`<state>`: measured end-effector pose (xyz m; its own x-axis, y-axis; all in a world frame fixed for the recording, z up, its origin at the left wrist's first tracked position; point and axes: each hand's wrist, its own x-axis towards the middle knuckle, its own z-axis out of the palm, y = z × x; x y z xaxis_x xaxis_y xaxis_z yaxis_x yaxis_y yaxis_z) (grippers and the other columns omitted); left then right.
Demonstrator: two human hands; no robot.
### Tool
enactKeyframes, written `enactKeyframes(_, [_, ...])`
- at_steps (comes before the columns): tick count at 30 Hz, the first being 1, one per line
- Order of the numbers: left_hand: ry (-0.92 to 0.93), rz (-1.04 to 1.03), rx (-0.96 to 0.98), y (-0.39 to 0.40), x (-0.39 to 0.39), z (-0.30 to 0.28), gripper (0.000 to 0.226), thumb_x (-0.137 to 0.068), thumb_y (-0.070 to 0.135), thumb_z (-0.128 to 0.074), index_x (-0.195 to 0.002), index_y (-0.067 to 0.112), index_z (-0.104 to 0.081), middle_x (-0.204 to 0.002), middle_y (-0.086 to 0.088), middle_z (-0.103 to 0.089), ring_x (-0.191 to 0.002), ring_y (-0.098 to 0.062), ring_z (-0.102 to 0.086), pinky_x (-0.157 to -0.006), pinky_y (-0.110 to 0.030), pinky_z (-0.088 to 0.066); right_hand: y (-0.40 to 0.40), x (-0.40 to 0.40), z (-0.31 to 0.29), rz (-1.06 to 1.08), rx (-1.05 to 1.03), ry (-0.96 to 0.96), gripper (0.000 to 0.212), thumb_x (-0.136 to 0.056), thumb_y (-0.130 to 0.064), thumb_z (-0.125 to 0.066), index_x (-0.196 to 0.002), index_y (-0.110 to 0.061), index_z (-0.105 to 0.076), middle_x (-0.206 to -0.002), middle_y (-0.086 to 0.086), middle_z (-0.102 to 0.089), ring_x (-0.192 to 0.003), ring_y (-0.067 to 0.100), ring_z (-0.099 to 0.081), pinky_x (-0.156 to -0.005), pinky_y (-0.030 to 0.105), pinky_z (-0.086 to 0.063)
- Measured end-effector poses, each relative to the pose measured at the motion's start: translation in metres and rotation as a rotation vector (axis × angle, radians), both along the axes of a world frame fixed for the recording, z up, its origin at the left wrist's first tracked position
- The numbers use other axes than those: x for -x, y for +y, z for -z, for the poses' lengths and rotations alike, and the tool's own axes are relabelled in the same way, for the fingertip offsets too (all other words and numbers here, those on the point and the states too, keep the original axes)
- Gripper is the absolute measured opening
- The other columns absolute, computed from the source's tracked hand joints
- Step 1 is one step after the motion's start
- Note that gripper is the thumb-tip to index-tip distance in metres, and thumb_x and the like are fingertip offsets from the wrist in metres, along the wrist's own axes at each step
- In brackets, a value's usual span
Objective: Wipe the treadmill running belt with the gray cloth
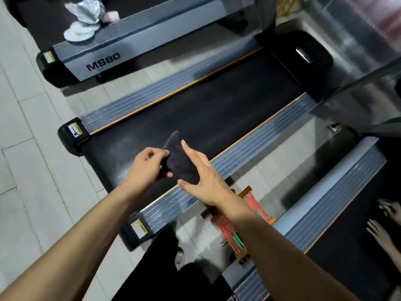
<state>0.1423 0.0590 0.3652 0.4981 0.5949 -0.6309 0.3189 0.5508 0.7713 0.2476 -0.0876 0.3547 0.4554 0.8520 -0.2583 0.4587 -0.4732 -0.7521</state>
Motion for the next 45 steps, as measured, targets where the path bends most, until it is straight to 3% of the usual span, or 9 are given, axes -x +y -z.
enactKeyframes(6, [-0.070,-0.023,0.143,0.023,-0.020,-0.028,0.012,-0.100,0.016,-0.057,-0.099,0.004,-0.058,-0.076,-0.011,-0.058,-0.057,-0.019,-0.059,-0.054,-0.024,-0.057,0.030,-0.018,-0.026,0.045,0.002,-0.028,0.094,-0.082,-0.033,-0.072,-0.145,-0.066,-0.009,-0.126,-0.012,-0.039,-0.112,0.012,-0.057,-0.096,0.043,-0.051])
enactKeyframes(10, [-0.093,-0.016,0.160,0.039,-0.026,-0.041,0.012,-0.100,0.014,-0.056,-0.092,0.006,-0.057,-0.065,-0.007,-0.059,-0.053,-0.016,-0.058,-0.051,-0.024,-0.055,0.042,-0.029,-0.045,0.036,0.013,-0.017,0.093,-0.078,-0.022,-0.069,-0.143,-0.066,-0.018,-0.113,-0.008,-0.041,-0.099,0.010,-0.057,-0.093,0.040,-0.052])
enactKeyframes(18, [-0.103,0.019,0.088,0.067,-0.027,-0.054,0.013,-0.101,0.016,-0.054,-0.095,0.005,-0.057,-0.072,-0.007,-0.061,-0.061,-0.018,-0.060,-0.054,-0.025,-0.057,0.072,-0.047,-0.062,-0.040,-0.005,-0.074,0.091,-0.075,-0.018,-0.068,-0.143,-0.061,-0.027,-0.117,-0.012,-0.042,-0.114,0.000,-0.051,-0.102,0.033,-0.047])
enactKeyframes(24, [-0.245,-0.117,0.288,0.088,-0.041,-0.058,0.019,-0.099,0.018,-0.049,-0.085,0.010,-0.058,-0.061,-0.003,-0.059,-0.048,-0.010,-0.055,-0.058,-0.027,-0.046,0.107,-0.070,-0.084,-0.191,-0.003,-0.237,0.094,-0.076,-0.046,-0.077,-0.148,-0.059,-0.016,-0.135,-0.014,-0.050,-0.120,-0.001,-0.043,-0.115,0.043,-0.026])
enactKeyframes(29, [-0.310,-0.202,0.343,0.104,-0.052,-0.045,0.011,-0.098,0.019,-0.047,-0.091,0.015,-0.055,-0.072,-0.002,-0.061,-0.061,-0.014,-0.057,-0.064,-0.029,-0.045,0.136,-0.094,-0.084,-0.259,-0.038,-0.011,0.094,-0.073,-0.021,-0.079,-0.145,-0.056,-0.028,-0.132,-0.003,-0.050,-0.124,0.006,-0.051,-0.109,0.039,-0.042])
enactKeyframes(33, [-0.225,-0.239,0.163,0.109,-0.069,-0.016,0.016,-0.099,0.014,-0.050,-0.085,0.012,-0.058,-0.070,-0.004,-0.055,-0.056,-0.012,-0.053,-0.051,-0.025,-0.047,0.154,-0.121,-0.049,-0.318,-0.044,-0.018,0.092,-0.070,-0.010,-0.074,-0.144,-0.050,-0.036,-0.130,-0.005,-0.051,-0.122,0.004,-0.052,-0.105,0.026,-0.043])
enactKeyframes(38, [0.042,-0.114,-0.234,0.114,-0.125,0.086,0.021,-0.096,0.033,-0.058,-0.084,0.016,-0.059,-0.056,0.005,-0.063,-0.056,-0.020,-0.065,-0.066,-0.041,-0.054,0.169,-0.194,0.052,-0.396,-0.012,-0.005,0.094,-0.072,-0.009,-0.074,-0.146,-0.051,-0.034,-0.125,-0.008,-0.052,-0.119,0.001,-0.054,-0.105,0.020,-0.042])
enactKeyframes(41, [0.210,0.036,-0.394,0.117,-0.177,0.167,0.032,-0.082,0.057,-0.049,-0.083,0.027,-0.060,-0.072,0.005,-0.071,-0.076,-0.024,-0.069,-0.078,-0.046,-0.057,0.169,-0.253,0.131,-0.402,0.030,0.024,0.092,-0.073,-0.010,-0.074,-0.145,-0.053,-0.035,-0.128,-0.012,-0.051,-0.122,-0.002,-0.052,-0.107,0.022,-0.042])
enactKeyframes(45, [0.353,0.262,-0.587,0.110,-0.255,0.266,0.045,-0.087,0.057,-0.031,-0.105,0.034,-0.066,-0.104,0.005,-0.072,-0.100,-0.022,-0.068,-0.091,-0.045,-0.053,0.157,-0.336,0.233,-0.332,0.053,0.017,0.088,-0.073,-0.012,-0.073,-0.144,-0.050,-0.039,-0.125,-0.009,-0.053,-0.119,-0.002,-0.054,-0.106,0.022,-0.042])
